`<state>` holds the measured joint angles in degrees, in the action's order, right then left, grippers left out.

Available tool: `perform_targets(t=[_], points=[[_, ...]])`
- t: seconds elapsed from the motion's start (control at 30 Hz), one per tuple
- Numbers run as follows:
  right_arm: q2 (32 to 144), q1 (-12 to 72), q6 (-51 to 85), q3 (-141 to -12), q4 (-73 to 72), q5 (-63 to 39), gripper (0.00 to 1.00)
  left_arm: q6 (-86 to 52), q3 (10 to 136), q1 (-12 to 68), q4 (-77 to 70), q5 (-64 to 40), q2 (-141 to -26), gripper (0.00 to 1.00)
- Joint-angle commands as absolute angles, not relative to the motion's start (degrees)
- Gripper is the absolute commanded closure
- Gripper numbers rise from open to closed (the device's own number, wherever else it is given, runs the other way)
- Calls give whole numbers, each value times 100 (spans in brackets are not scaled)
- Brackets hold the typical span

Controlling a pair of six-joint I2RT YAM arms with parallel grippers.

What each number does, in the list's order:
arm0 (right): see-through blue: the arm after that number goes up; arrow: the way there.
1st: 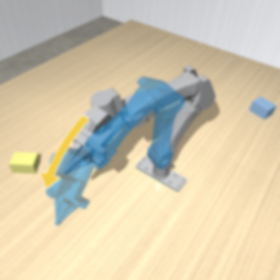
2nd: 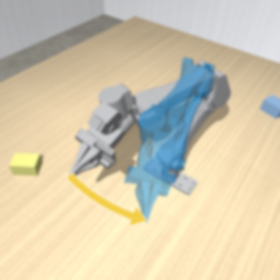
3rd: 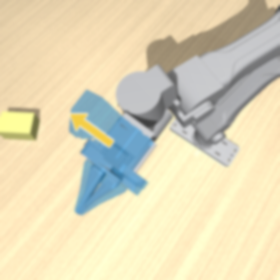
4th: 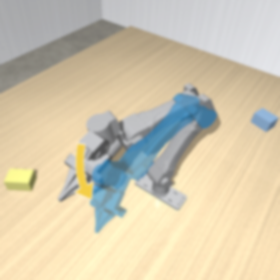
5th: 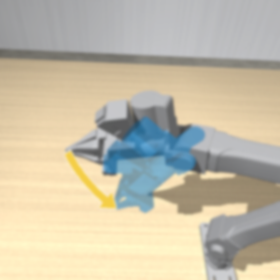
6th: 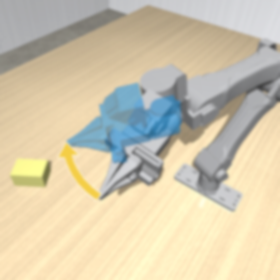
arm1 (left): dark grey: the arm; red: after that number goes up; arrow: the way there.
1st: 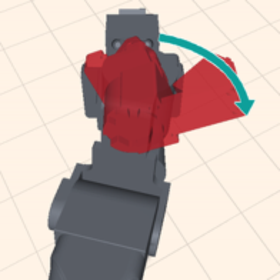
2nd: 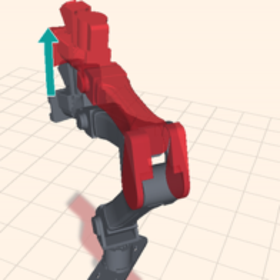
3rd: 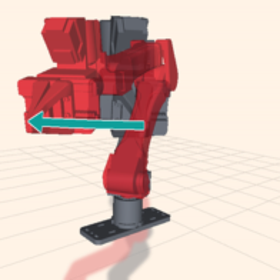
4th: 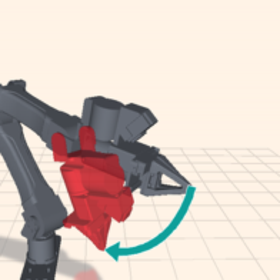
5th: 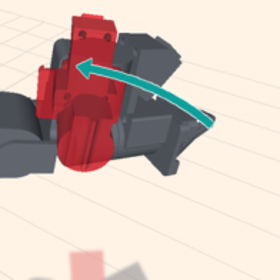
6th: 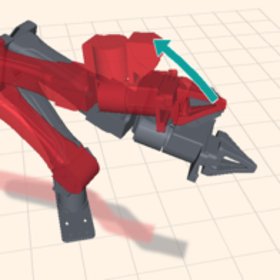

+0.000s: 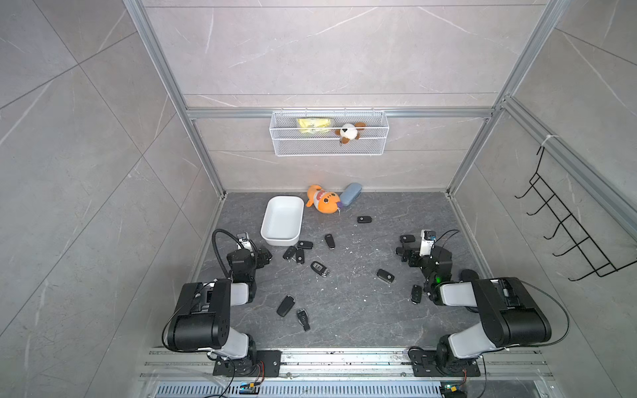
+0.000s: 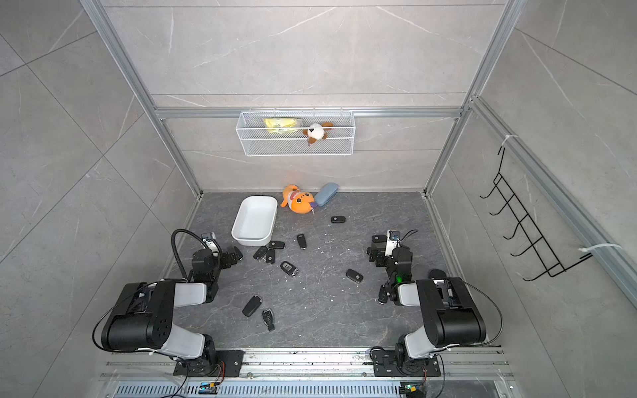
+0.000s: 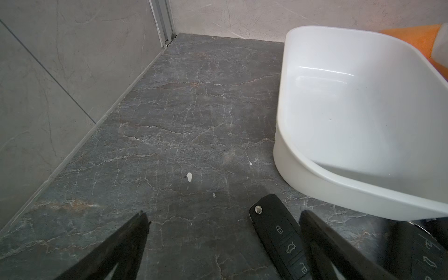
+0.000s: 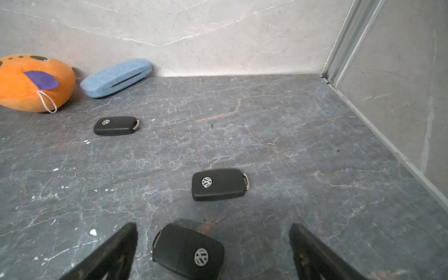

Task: Place the car key into the storage box
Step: Pick up the storage box at the center of the board.

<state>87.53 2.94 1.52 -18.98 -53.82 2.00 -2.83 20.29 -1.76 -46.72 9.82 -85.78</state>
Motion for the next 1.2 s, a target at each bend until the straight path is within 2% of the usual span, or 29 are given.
perform_targets(t=[0.0,0.77,0.87,1.03,1.17], points=[[8730,323,211,-1885,-5478,264,0,-145,2019,-176,-4939,944,-8596,0],[8736,328,209,-1894,-5453,272,0,-152,2028,-181,-4931,893,-8578,0],[8720,328,197,-1859,-5506,224,0,-163,2316,-180,-4250,1000,-8318,0],[8497,406,114,-1325,-6335,333,0,-709,3594,-184,-1575,1518,-7532,0],[7850,461,126,-1172,-6086,580,0,-1282,4683,-185,-13,1862,-7362,0]])
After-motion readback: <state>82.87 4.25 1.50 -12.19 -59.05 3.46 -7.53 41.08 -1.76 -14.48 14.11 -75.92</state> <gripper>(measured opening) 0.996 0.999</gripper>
